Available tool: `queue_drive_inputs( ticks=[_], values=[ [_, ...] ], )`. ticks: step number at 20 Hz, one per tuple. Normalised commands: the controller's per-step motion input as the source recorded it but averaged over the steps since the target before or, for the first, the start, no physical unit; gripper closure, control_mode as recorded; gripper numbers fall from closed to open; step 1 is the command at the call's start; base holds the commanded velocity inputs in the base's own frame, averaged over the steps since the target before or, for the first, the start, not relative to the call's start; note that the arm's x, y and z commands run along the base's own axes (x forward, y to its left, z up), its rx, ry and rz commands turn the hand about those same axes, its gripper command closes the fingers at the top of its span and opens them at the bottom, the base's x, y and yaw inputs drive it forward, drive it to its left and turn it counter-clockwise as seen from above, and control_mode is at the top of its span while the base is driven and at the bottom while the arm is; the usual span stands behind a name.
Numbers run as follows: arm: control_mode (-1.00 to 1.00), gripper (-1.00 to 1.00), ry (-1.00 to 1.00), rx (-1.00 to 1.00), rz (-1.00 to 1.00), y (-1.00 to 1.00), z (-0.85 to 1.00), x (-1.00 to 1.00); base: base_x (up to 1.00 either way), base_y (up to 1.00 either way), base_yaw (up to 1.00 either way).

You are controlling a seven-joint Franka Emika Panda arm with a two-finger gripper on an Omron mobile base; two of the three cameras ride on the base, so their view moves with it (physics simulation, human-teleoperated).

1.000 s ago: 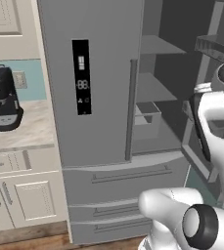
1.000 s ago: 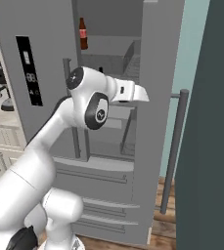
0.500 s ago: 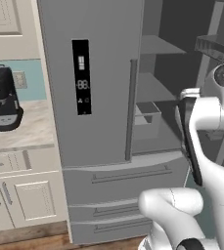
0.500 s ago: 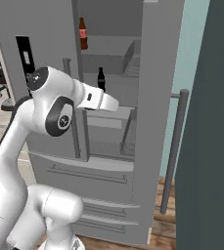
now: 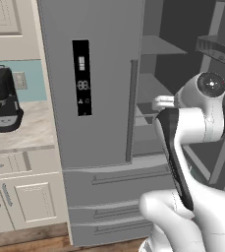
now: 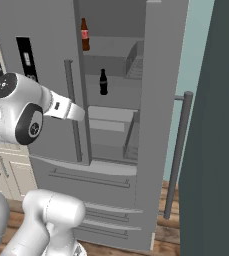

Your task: Open the fridge, grab two sodas, and place both sodas inside the bowl with ice on the dining counter.

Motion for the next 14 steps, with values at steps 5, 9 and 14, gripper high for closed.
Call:
queue_drive_inputs(
  ticks=[5, 9, 14],
  values=[
    [-1.0, -1.0, 0.0, 0.11, 0.21, 0.92, 0.0, 0.2, 0.0, 0.0, 0.0],
    [-1.0, -1.0, 0.0, 0.09, 0.12, 0.32, 0.0, 0.38, 0.0, 0.0, 0.0],
    [-1.0, -1.0, 0.0, 0.01, 0.01, 0.0, 0.01, 0.44, 0.0, 0.0, 0.0]
  ],
)
